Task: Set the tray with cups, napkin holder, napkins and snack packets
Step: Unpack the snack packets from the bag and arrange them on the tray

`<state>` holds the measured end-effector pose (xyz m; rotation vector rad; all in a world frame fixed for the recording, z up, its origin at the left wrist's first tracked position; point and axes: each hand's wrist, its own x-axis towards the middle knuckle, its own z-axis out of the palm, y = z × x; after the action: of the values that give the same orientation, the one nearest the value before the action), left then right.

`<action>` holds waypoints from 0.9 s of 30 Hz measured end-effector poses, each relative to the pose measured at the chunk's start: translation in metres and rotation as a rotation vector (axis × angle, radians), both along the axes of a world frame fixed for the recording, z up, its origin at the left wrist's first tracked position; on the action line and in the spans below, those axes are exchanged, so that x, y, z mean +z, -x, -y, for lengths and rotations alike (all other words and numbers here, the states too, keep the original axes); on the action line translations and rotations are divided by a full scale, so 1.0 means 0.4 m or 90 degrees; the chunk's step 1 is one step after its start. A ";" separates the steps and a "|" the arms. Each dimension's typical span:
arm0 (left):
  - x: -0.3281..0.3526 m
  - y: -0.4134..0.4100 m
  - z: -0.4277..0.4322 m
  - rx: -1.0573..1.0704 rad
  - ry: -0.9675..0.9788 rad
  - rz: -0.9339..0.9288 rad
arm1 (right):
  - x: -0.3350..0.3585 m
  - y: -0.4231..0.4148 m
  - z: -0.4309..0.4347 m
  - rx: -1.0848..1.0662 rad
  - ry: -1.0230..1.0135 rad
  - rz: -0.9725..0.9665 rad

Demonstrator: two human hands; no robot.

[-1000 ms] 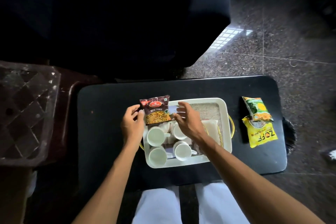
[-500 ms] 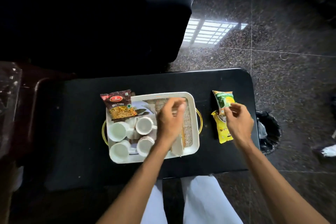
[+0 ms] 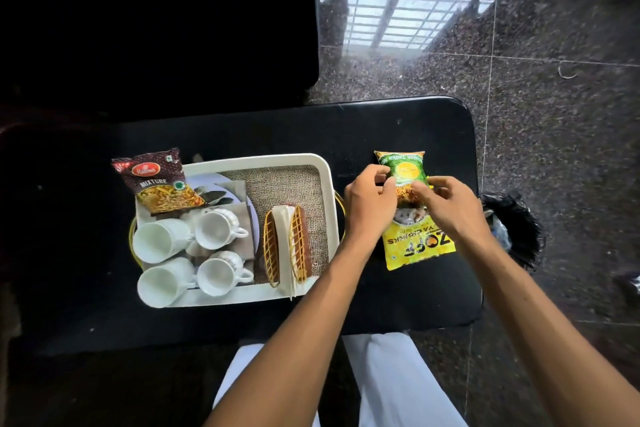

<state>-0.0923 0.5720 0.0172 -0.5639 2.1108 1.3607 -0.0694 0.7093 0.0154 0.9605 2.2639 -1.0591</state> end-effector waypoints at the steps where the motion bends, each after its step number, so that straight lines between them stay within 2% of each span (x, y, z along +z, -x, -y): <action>1: -0.003 -0.003 0.001 0.012 -0.003 -0.002 | 0.005 0.001 0.003 -0.002 0.012 -0.017; 10: 0.019 -0.045 0.038 0.151 -0.098 0.045 | 0.066 0.027 0.085 0.001 0.055 -0.172; 12: 0.046 -0.044 0.083 0.118 -0.060 -0.006 | 0.088 0.044 0.110 0.057 0.034 -0.219; 15: 0.092 -0.031 0.202 0.004 0.156 -0.240 | 0.126 0.073 0.168 0.164 0.036 -0.300; 17: 0.121 -0.003 0.294 -0.079 0.223 -0.354 | 0.151 0.086 0.222 0.238 0.068 -0.347; 20: 0.148 0.043 0.421 -0.246 0.221 -0.378 | 0.178 0.105 0.308 0.362 0.080 -0.398; 22: 0.152 0.058 0.484 -0.302 0.173 -0.364 | 0.189 0.118 0.366 0.410 0.089 -0.418; 25: 0.141 0.067 0.559 -0.245 0.109 -0.332 | 0.188 0.127 0.442 0.420 0.116 -0.445; 27: 0.122 0.067 0.600 -0.184 0.100 -0.318 | 0.177 0.129 0.485 0.369 0.140 -0.445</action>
<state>-0.1190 0.3321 0.0660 0.0425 2.5874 1.2665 -0.1211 0.5152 0.0862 -0.2160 2.6100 -1.4555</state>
